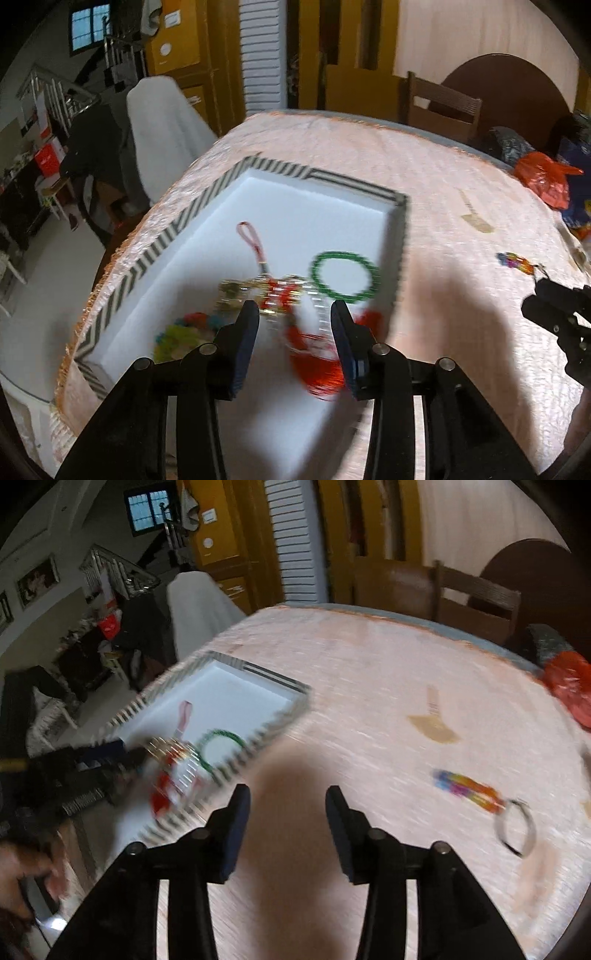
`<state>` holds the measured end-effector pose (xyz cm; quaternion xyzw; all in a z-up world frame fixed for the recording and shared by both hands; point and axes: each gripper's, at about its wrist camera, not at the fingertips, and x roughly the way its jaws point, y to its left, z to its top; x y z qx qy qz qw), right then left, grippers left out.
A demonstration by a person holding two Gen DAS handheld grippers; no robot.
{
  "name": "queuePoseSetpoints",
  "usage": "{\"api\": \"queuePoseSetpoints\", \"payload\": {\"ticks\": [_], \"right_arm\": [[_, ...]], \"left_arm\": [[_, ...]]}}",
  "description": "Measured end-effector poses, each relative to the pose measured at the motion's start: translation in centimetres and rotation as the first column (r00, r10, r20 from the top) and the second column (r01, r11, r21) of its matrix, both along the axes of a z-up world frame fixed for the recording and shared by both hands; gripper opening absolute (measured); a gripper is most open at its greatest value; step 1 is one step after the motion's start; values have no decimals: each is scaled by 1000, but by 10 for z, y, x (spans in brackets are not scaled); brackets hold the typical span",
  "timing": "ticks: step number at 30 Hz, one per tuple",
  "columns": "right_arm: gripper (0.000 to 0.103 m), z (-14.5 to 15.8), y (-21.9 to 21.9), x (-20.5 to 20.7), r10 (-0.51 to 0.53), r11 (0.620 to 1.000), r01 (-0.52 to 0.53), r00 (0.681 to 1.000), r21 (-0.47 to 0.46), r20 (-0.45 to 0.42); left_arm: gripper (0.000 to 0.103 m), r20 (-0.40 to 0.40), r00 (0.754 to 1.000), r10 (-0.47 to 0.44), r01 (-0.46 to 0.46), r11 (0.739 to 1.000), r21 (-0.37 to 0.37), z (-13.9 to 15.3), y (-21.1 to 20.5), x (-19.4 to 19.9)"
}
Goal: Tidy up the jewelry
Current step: 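Move the right tool to the black hair tie while the left tool moves to the rainbow link bracelet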
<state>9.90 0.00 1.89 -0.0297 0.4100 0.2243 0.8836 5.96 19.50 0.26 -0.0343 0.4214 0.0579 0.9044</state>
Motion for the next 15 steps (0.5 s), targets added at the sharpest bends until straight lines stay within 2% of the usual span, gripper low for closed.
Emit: {"api": "queuePoseSetpoints", "payload": {"ticks": [4,9,15], "right_arm": [[45,0,-56,-20,-47,997,48,999,-54,8],[47,0,-135,-27,-158,982,158,987,-104,9],[47,-3,-205,-28,-307,951,307,952,-32,-13]], "left_arm": [[62,14,999,-46,46,999,0,7,-32,-8],[62,18,995,-100,100,995,9,13,-69,-15],[62,20,989,-146,145,989,32,17,-104,-18]]}}
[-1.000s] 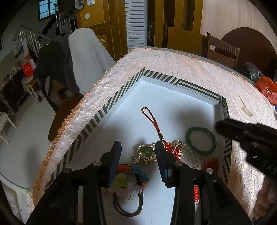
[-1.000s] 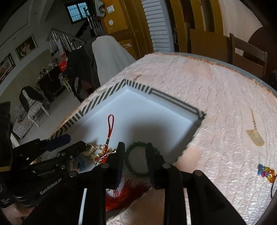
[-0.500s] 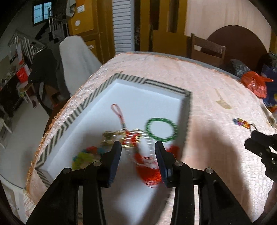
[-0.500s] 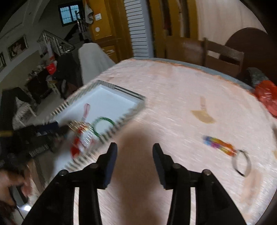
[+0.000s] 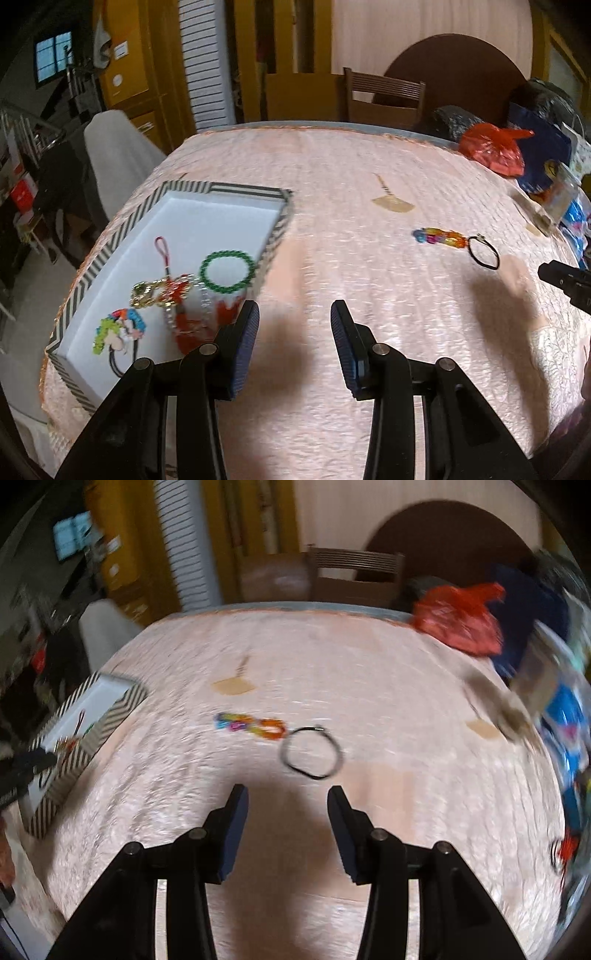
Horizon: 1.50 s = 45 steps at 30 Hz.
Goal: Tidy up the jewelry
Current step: 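Move the right tool to the black hair tie while the left tool moves to the rainbow link bracelet, then grasp the black hair tie with the right tool while the left tool grasps the rainbow link bracelet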
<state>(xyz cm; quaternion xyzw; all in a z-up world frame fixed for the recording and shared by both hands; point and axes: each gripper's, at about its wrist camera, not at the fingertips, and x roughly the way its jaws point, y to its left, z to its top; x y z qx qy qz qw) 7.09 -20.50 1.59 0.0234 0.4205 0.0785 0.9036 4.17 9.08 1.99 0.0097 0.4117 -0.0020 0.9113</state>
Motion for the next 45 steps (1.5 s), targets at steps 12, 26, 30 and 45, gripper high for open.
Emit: {"api": "queuePoseSetpoints", "payload": {"ticks": [12,26,30,45], "right_arm": [[48,-8,-46,-16,-101,994,102,995,48,-21],[48,-37,-49,39,-87,996,88,995,27,-43],[42,-57,-34,73,-52,998,53,997,16,-54],[3,-75,-6,84,-21,984,-4,990,-178,-138]], "left_arm": [[62,-28,997,-74,75,997,28,-10,-47,12],[62,-72,982,-175,175,985,-11,-76,-96,34],[63,-38,979,-202,201,979,-10,-79,-100,30],[78,-37,953,-301,301,953,-28,-62,-110,63]]}}
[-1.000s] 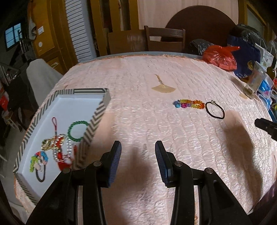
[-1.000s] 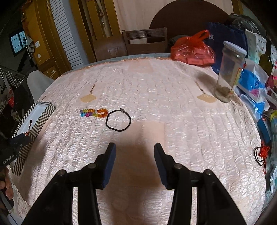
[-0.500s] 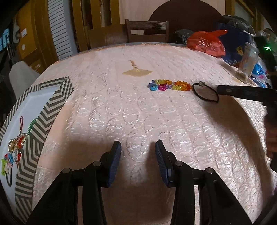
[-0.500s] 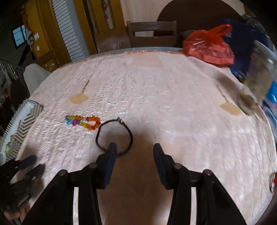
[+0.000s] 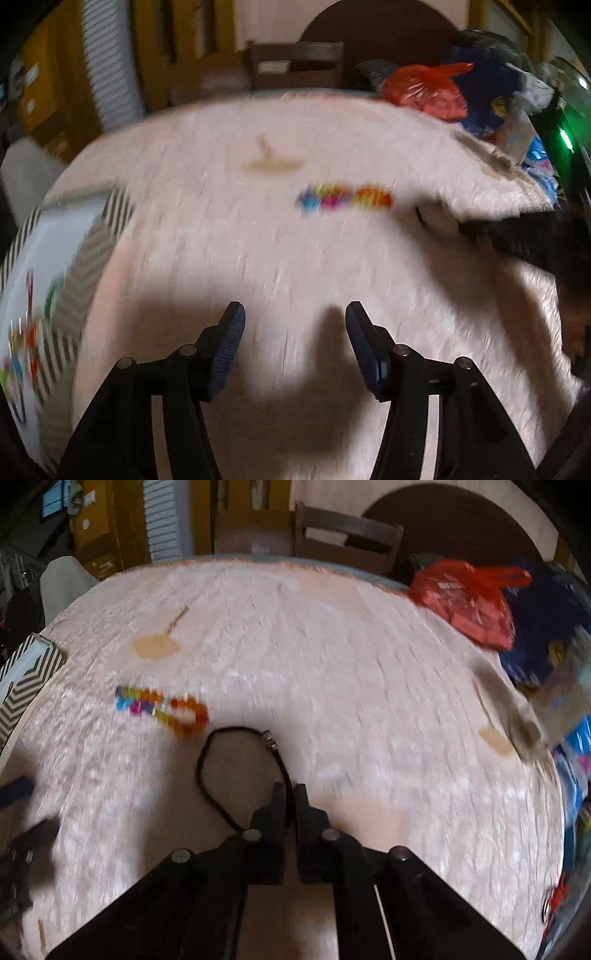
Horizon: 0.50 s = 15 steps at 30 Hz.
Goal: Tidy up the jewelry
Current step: 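Grasp the black hair tie with the right tool while the left tool grasps the rainbow link bracelet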
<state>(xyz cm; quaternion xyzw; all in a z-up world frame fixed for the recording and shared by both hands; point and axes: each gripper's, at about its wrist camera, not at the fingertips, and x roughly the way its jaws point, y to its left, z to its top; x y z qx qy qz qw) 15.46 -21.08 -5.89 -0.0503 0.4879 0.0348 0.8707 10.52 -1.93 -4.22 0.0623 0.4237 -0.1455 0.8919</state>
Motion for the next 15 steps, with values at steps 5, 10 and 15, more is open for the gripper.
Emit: {"api": "queuePoseSetpoints", "payload": {"ticks": [5,10,15], "right_arm": [[3,1,-23,-29,-43,996,47,998,81,-52],[3,2,-33,-54,-32,993,38,998,111,-53],[3,2,-37,-60,-32,990,37,999,134,-41]], "left_arm": [[78,-11,990,-141,140,990,-28,9,-15,54],[78,-57,948,-313,317,945,83,-13,-47,85],[69,-43,933,-357,359,931,61,-12,-54,96]]}}
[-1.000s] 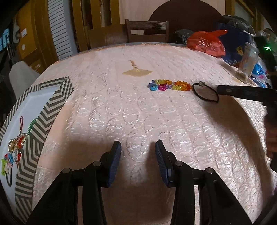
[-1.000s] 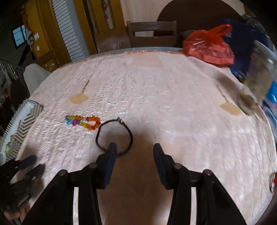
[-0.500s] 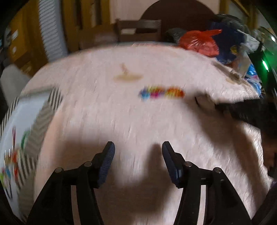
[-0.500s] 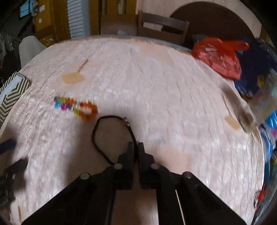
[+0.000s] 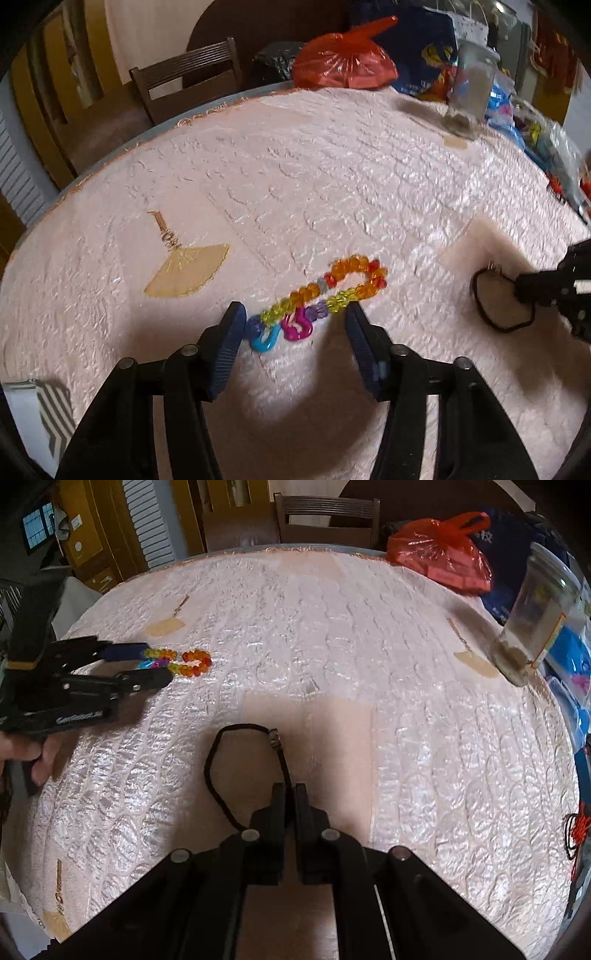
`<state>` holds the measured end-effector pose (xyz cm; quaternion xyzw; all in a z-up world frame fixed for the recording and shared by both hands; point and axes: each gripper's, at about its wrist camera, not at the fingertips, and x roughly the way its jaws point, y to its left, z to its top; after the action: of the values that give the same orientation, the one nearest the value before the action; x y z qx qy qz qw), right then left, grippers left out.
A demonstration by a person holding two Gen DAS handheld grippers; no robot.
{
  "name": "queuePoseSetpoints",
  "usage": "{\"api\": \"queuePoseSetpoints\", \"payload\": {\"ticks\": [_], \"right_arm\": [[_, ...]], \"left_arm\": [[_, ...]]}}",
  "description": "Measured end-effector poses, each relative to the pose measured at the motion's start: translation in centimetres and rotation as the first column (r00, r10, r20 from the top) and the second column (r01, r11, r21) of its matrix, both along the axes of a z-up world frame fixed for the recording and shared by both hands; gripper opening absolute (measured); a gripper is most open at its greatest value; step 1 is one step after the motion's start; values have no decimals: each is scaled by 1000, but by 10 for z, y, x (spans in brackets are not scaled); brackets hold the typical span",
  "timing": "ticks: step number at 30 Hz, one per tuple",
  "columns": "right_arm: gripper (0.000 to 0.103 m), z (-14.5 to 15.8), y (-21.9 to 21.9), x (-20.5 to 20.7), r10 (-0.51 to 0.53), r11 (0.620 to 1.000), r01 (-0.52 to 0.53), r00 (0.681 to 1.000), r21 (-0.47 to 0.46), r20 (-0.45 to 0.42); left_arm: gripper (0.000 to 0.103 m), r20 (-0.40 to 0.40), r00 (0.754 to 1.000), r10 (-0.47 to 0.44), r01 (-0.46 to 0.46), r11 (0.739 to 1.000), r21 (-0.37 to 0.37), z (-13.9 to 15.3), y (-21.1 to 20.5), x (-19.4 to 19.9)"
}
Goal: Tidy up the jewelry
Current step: 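Grasp the black hair tie with the right tool while the left tool grasps the rainbow link bracelet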
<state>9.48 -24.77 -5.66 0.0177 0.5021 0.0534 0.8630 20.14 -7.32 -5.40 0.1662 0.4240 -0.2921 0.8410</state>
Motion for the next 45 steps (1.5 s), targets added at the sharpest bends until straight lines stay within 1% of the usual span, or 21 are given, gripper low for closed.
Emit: {"api": "queuePoseSetpoints", "payload": {"ticks": [1,3,5,6,8,9,12,14,15,18,22,23,25,26,28,31,34,37,39,42,45], "right_arm": [[3,0,-1,0,1,1000,-1,1000,5,0],[3,0,-1,0,3,1000,-3,1000,8,-2],[3,0,0,0,2,1000,-2,1000,10,-5],[4,0,0,1,2,1000,-2,1000,8,-6],[4,0,0,1,1,1000,-1,1000,8,-8],[4,1,-1,2,-1,1000,1,1000,11,-10],[4,1,-1,2,-7,1000,7,1000,14,-12],[4,1,-1,2,-13,1000,13,1000,17,-13],[5,1,0,2,-15,1000,15,1000,19,-13],[6,1,1,0,-10,1000,11,1000,16,-6],[6,0,-1,-3,-3,1000,2,1000,29,15],[6,0,-1,-4,6,999,-7,1000,31,21],[6,-1,-3,-4,16,999,-18,999,44,37],[6,-1,-6,-3,19,998,-22,999,60,45],[6,-2,-10,-2,29,995,-34,998,89,61],[6,-4,-15,2,33,991,-43,997,129,76],[6,-4,-17,6,40,988,-52,996,146,84],[14,-4,-13,10,73,987,-86,992,136,102],[24,-4,-9,14,106,984,-121,988,132,115],[25,-4,-2,20,132,985,-145,983,98,130],[25,-5,1,25,142,985,-154,980,75,140]], "left_arm": [[57,-16,1000,1,-1,1000,-10,-1,1,1],[54,-35,999,-6,5,999,-38,1,4,-3],[47,-26,999,-21,20,998,-51,6,6,-17],[31,-14,1000,-22,21,998,-57,11,10,-27],[31,-27,999,-26,23,997,-74,18,14,-41],[31,-18,999,-32,31,997,-75,21,16,-49],[32,11,999,-46,46,998,-52,26,20,-69],[38,26,999,-27,27,1000,-11,24,19,-69],[44,10,1000,-18,18,1000,-16,23,19,-65],[50,-32,999,-8,7,999,-39,18,17,-60],[52,-45,999,17,-16,1000,21,3,12,-54],[53,-39,999,23,-23,1000,-1,4,15,-54],[53,-63,997,37,-38,999,-19,3,16,-53],[52,-64,997,38,-39,999,-23,3,17,-54],[29,-66,997,43,-45,998,-40,3,17,-58],[29,-51,995,91,-94,994,-55,5,20,-65],[29,-38,989,145,-147,986,-78,9,27,-73],[29,-42,985,166,-169,981,-96,13,34,-82],[29,-40,984,174,-178,979,-97,14,36,-88],[29,-39,983,181,-184,980,-81,9,39,-94],[29,-60,979,197,-201,977,-73,-1,42,-96]]}}
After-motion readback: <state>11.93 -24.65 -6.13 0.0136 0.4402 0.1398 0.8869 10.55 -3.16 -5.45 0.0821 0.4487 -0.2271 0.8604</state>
